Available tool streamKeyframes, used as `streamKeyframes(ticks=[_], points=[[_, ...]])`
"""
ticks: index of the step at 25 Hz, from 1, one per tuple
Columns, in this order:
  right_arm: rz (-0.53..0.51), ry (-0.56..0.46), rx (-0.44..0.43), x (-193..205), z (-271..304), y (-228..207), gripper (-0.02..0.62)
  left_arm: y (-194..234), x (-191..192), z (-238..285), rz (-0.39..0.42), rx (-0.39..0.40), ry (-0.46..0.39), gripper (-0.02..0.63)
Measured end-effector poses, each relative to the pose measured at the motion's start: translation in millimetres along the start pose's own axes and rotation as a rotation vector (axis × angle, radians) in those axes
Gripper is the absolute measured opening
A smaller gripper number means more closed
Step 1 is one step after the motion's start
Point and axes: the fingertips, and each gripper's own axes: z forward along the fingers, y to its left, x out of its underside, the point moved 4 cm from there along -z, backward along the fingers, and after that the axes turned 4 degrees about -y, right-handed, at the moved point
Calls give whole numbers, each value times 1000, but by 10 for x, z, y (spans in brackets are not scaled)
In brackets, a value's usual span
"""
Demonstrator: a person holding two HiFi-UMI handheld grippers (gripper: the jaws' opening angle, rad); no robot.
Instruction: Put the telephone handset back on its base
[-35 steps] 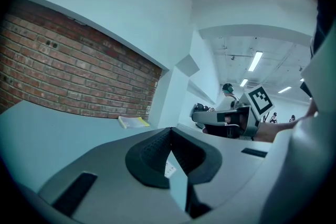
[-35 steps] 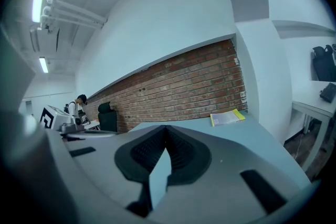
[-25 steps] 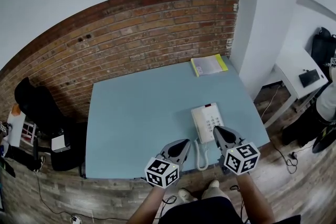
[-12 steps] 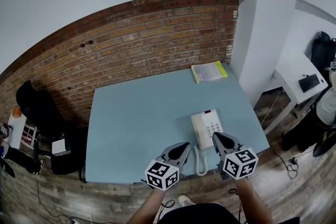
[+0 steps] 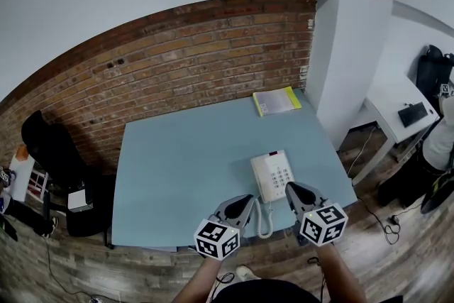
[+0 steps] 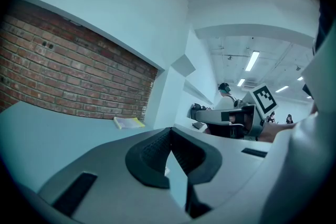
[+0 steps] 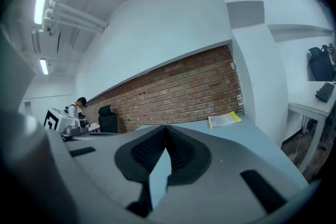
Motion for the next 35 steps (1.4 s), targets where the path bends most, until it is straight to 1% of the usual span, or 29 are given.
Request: streamKeyframes(ticks=[4,11,18,24,30,35], points=[[6,-7,-7,24,-133,6,12,-136,17,-58,8,0,-8,9],[-7,-6,-51,21,-343,97,12,-341,14,-153,-3,-19,-33,9],[-19,-8,-75,46,-600,195,12,-556,-88,-282,18,-36,-62,9],[-22,-19,-94,48,-853,306,12,-814,-56,-430,24,-38,-71,9],[-31,-42,-94,67,-1142,408,12,-1061,7,-615,37,-41,-75,9],[-33,-70,-95,28,-1343,504,12,-1228,-30,-740,54,-40,-87,9]])
